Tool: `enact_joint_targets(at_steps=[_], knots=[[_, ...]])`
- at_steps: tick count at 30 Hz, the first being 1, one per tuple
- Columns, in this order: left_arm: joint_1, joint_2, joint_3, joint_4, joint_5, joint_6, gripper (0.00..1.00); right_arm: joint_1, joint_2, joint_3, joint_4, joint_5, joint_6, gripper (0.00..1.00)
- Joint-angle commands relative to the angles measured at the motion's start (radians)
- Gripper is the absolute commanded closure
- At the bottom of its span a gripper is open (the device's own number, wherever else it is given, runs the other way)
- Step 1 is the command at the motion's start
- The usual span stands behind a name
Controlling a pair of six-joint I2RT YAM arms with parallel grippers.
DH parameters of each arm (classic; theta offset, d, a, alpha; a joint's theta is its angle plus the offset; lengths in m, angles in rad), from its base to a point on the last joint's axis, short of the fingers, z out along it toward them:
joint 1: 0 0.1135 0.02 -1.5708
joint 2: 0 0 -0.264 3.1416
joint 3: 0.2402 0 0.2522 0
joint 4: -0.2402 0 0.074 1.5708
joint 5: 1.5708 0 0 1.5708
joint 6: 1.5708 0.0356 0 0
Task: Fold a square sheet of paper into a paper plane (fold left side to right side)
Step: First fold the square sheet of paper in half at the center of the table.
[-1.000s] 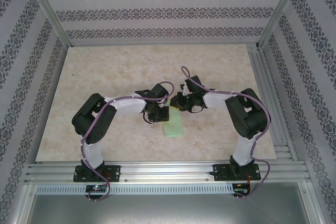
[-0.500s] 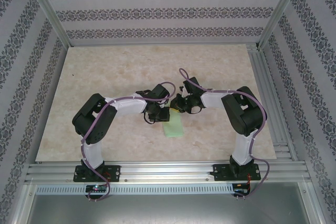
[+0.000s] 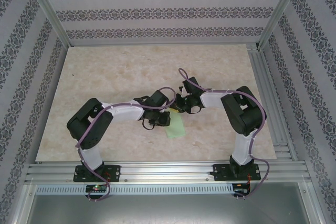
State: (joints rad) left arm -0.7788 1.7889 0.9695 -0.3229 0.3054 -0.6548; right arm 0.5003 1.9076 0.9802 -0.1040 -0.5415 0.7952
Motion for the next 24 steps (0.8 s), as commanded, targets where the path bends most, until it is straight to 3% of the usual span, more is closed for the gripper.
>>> enact_joint_targets(at_steps=[1, 15, 24], knots=[[-0.064, -0.017, -0.059, -0.055, 0.072, -0.004, 0.87, 0.004, 0.059, -0.005, -0.047, 0.102, 0.004, 0.85], [-0.179, -0.031, -0.132, -0.010, 0.062, -0.102, 0.87, 0.004, 0.064, 0.005, -0.064, 0.106, -0.007, 0.85], [-0.207, -0.058, -0.133, -0.016, 0.047, -0.127, 0.86, -0.005, 0.068, 0.008, -0.068, 0.105, -0.012, 0.85]])
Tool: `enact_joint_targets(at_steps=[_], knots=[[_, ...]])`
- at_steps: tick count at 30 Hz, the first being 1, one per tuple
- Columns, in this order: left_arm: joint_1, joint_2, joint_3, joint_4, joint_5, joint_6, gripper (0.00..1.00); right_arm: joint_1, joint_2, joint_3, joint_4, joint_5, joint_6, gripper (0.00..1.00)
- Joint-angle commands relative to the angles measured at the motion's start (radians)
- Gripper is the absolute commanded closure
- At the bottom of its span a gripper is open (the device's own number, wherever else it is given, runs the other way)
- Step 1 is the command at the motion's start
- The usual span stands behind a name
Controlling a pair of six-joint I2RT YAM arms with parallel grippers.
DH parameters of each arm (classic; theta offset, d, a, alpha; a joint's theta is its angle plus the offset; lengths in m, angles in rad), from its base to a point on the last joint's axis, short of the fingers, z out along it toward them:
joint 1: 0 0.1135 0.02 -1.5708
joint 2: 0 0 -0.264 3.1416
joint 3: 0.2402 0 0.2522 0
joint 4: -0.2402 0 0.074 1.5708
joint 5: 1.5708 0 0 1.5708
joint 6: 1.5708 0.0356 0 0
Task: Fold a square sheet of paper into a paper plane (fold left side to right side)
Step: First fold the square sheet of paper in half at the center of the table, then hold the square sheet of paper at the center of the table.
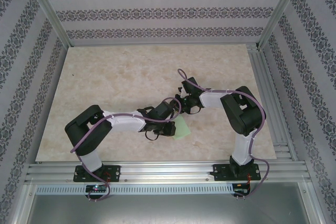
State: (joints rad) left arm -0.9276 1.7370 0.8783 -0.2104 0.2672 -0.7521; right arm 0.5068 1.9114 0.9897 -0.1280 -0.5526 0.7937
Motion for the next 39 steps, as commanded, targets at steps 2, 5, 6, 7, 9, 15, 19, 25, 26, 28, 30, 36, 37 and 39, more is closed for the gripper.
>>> enact_joint_targets(at_steps=[2, 5, 6, 7, 9, 15, 19, 25, 26, 28, 30, 36, 37, 39], knots=[[-0.068, -0.012, -0.037, -0.129, 0.086, -0.036, 0.86, -0.013, 0.065, -0.001, -0.044, 0.115, -0.011, 0.85], [-0.086, -0.018, -0.036, -0.132, 0.080, -0.045, 0.86, -0.014, 0.064, 0.000, -0.046, 0.117, -0.012, 0.85], [-0.089, -0.020, -0.038, -0.131, 0.078, -0.050, 0.86, -0.014, 0.064, 0.000, -0.046, 0.115, -0.013, 0.85], [-0.092, -0.023, -0.040, -0.132, 0.076, -0.053, 0.85, -0.015, 0.065, 0.002, -0.046, 0.115, -0.014, 0.85], [-0.093, -0.029, -0.045, -0.129, 0.074, -0.057, 0.85, -0.014, 0.066, 0.003, -0.046, 0.112, -0.014, 0.86], [-0.093, -0.078, -0.042, -0.132, 0.072, -0.059, 0.85, -0.016, 0.060, -0.001, -0.048, 0.112, -0.017, 0.85], [-0.085, -0.180, -0.025, -0.127, 0.087, -0.035, 0.84, -0.016, 0.061, -0.002, -0.050, 0.111, -0.017, 0.85], [0.075, -0.309, -0.074, -0.108, 0.133, -0.039, 0.84, -0.016, 0.051, -0.006, -0.052, 0.114, -0.019, 0.85], [0.106, -0.309, -0.082, -0.101, 0.142, -0.041, 0.84, -0.014, 0.049, -0.007, -0.051, 0.115, -0.018, 0.85], [0.164, -0.285, -0.083, -0.071, 0.178, -0.032, 0.84, -0.016, 0.047, -0.010, -0.050, 0.116, -0.018, 0.85], [0.187, -0.249, -0.066, -0.027, 0.205, -0.031, 0.85, -0.016, 0.044, -0.012, -0.050, 0.117, -0.017, 0.85], [0.185, -0.111, -0.016, 0.127, 0.284, -0.067, 0.85, -0.014, 0.043, -0.011, -0.054, 0.115, -0.021, 0.85], [0.184, -0.096, -0.018, 0.143, 0.291, -0.073, 0.85, -0.014, 0.043, -0.013, -0.054, 0.114, -0.021, 0.85], [0.182, -0.074, -0.021, 0.157, 0.289, -0.072, 0.85, -0.014, 0.043, -0.012, -0.055, 0.114, -0.022, 0.85]])
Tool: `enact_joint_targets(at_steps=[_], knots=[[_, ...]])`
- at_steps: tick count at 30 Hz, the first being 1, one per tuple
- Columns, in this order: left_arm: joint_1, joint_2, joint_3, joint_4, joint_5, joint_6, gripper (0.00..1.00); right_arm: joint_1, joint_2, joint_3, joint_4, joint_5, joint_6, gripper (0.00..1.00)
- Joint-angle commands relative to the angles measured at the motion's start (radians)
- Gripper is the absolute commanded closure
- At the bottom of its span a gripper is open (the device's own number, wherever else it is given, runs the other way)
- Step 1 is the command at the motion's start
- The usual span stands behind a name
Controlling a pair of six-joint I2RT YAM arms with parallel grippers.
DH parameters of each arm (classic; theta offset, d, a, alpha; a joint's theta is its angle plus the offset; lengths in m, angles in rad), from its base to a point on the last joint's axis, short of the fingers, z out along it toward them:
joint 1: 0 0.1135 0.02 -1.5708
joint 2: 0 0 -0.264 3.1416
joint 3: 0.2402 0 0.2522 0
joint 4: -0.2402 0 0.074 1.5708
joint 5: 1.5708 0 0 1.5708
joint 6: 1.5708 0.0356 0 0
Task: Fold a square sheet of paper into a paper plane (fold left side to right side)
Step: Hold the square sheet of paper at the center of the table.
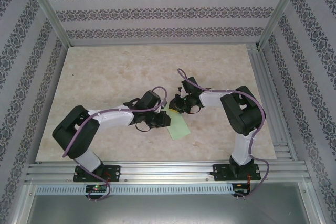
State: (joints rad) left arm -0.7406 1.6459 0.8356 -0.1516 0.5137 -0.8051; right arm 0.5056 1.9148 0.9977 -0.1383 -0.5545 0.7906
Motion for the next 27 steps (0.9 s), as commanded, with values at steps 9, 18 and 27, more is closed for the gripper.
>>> enact_joint_targets(at_steps=[9, 18, 27], knots=[[-0.020, 0.137, 0.013, 0.144, 0.039, -0.027, 0.86, -0.012, 0.043, -0.019, -0.045, 0.116, -0.018, 0.85], [-0.022, 0.164, -0.013, 0.119, 0.006, -0.032, 0.86, -0.012, 0.022, -0.005, -0.047, 0.104, -0.024, 0.84], [-0.023, 0.163, -0.030, 0.065, -0.030, -0.021, 0.86, -0.095, -0.212, 0.043, -0.174, 0.133, -0.094, 0.65]])
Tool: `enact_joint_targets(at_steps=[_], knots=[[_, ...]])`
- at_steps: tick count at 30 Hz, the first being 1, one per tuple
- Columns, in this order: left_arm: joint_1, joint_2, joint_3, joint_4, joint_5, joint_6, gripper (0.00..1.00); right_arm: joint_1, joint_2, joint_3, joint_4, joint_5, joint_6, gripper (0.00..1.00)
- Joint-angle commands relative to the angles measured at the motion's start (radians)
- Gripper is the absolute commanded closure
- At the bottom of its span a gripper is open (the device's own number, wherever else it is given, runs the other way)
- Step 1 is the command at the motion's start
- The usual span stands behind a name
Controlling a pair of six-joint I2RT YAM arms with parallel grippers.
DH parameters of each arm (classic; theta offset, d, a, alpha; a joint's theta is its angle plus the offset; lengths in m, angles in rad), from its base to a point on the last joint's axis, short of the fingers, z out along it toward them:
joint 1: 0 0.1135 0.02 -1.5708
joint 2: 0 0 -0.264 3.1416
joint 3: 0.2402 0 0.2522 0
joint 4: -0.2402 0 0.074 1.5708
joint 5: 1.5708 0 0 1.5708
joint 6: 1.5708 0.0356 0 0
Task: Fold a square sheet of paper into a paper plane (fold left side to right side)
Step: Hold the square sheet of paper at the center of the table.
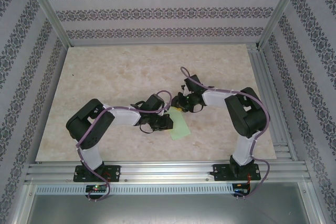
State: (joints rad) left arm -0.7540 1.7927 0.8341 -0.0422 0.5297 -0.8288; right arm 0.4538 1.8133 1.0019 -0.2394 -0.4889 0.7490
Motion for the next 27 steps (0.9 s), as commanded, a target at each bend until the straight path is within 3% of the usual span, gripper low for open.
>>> enact_joint_targets(at_steps=[1, 6, 12, 18, 27], knots=[[-0.011, 0.016, -0.030, -0.045, -0.047, 0.001, 0.86, -0.061, -0.152, 0.033, -0.103, 0.076, -0.068, 0.63], [-0.011, 0.010, -0.023, -0.052, -0.055, -0.001, 0.86, -0.114, -0.360, -0.075, -0.218, 0.089, -0.127, 0.61], [-0.011, 0.004, -0.012, -0.077, -0.066, 0.008, 0.86, -0.030, -0.517, -0.329, -0.160, -0.015, -0.022, 0.76], [-0.011, -0.005, -0.009, -0.094, -0.078, 0.007, 0.86, 0.122, -0.514, -0.457, 0.014, -0.023, 0.137, 0.80], [-0.011, -0.023, -0.007, -0.102, -0.090, 0.003, 0.87, 0.175, -0.377, -0.441, 0.045, 0.032, 0.147, 0.82]])
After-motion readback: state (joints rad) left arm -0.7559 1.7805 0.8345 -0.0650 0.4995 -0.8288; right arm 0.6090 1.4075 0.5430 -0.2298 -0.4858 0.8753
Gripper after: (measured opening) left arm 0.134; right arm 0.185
